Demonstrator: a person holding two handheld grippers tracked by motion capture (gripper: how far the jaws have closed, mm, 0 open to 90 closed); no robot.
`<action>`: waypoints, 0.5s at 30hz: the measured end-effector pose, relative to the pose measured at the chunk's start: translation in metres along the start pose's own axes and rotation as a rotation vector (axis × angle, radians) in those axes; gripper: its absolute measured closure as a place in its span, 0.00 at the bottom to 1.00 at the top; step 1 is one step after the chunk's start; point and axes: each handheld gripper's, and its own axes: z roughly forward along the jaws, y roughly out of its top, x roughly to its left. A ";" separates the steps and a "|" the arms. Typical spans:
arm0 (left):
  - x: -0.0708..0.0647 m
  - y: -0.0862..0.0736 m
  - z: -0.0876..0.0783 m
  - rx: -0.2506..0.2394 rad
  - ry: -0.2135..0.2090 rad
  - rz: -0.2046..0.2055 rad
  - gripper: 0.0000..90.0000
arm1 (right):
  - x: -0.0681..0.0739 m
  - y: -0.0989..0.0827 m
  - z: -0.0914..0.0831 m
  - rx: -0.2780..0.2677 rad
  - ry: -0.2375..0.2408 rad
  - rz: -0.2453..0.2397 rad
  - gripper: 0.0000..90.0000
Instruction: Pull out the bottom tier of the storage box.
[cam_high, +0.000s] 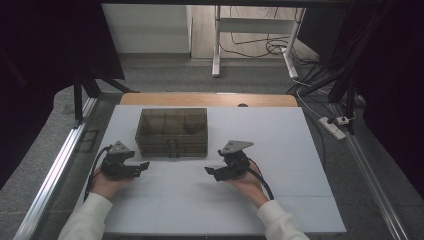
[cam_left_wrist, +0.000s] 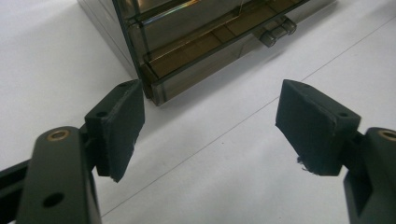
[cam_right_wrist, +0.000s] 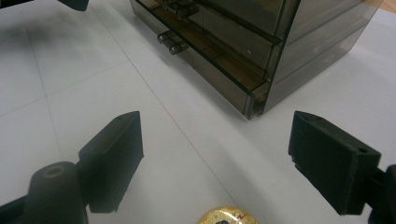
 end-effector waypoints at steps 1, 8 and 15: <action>0.000 0.000 0.001 0.003 0.002 0.002 0.28 | 0.000 0.000 0.001 0.000 0.000 0.001 0.21; 0.002 0.001 0.007 0.017 0.011 0.002 0.29 | -0.002 0.002 0.006 0.001 -0.001 0.006 0.24; 0.005 0.001 0.010 0.013 0.017 -0.005 0.31 | -0.006 0.003 0.014 0.013 -0.015 0.010 0.32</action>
